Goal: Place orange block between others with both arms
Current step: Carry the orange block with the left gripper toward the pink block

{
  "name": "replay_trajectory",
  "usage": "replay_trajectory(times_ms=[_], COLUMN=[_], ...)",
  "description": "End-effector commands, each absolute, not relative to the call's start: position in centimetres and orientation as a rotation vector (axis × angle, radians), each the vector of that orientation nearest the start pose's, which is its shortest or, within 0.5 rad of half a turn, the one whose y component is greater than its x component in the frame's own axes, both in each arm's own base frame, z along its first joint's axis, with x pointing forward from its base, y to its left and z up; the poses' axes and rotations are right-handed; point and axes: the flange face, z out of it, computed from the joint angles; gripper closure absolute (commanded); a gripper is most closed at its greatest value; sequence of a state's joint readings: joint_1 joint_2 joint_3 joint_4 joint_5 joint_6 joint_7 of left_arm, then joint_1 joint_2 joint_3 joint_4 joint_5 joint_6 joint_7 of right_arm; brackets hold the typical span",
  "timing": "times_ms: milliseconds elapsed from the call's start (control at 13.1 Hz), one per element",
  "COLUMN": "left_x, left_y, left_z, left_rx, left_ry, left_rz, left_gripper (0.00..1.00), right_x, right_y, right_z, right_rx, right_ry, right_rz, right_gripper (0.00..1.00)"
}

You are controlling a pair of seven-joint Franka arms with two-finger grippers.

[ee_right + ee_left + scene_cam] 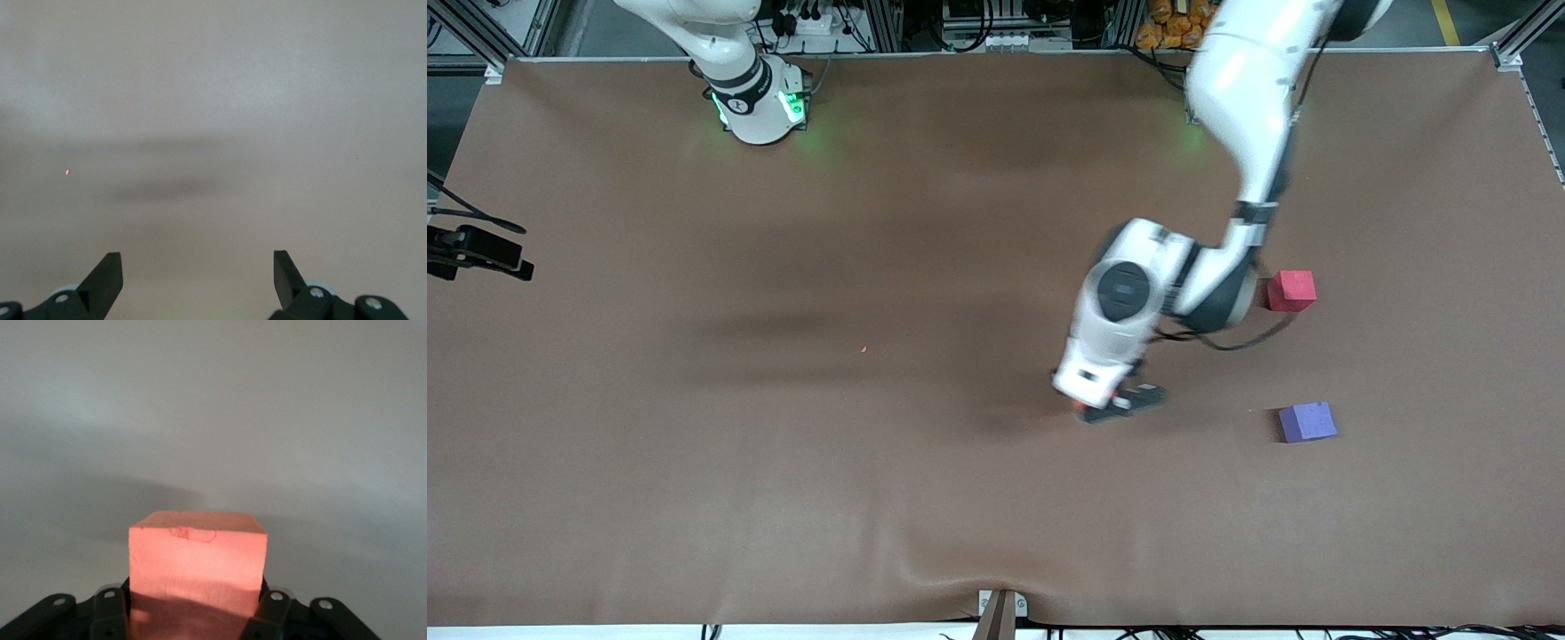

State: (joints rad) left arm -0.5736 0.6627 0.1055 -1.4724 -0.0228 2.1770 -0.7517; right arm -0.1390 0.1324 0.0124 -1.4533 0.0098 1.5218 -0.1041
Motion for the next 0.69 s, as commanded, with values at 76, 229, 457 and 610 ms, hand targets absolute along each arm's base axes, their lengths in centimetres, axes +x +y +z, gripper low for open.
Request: replay_trajectory(times_ms=[76, 229, 457, 610], left_x=[62.6, 62.2, 60.5, 59.6], left_y=[-22.4, -18.1, -11.1, -8.3], left_z=[31.9, 30.7, 29.3, 27.9], left_rx=[-3.094, -3.080, -3.077, -3.044], left_ry=[-0.387, -0.332, -0.255, -0.148], left_rz=[-0.023, 0.034, 0.062, 0.103], left_gripper=[1.00, 1.00, 1.00, 1.00], right_x=[57.9, 58.1, 58.2, 58.2], right_y=[-6.8, -6.1, -5.8, -6.1], right_z=[60.3, 60.4, 60.4, 60.4], right_rx=[-3.107, -3.110, -3.120, -3.126], right_ry=[0.011, -0.005, -0.017, -0.012], right_rz=[0.088, 0.076, 0.076, 0.075], right_gripper=[0.00, 0.00, 0.00, 0.00])
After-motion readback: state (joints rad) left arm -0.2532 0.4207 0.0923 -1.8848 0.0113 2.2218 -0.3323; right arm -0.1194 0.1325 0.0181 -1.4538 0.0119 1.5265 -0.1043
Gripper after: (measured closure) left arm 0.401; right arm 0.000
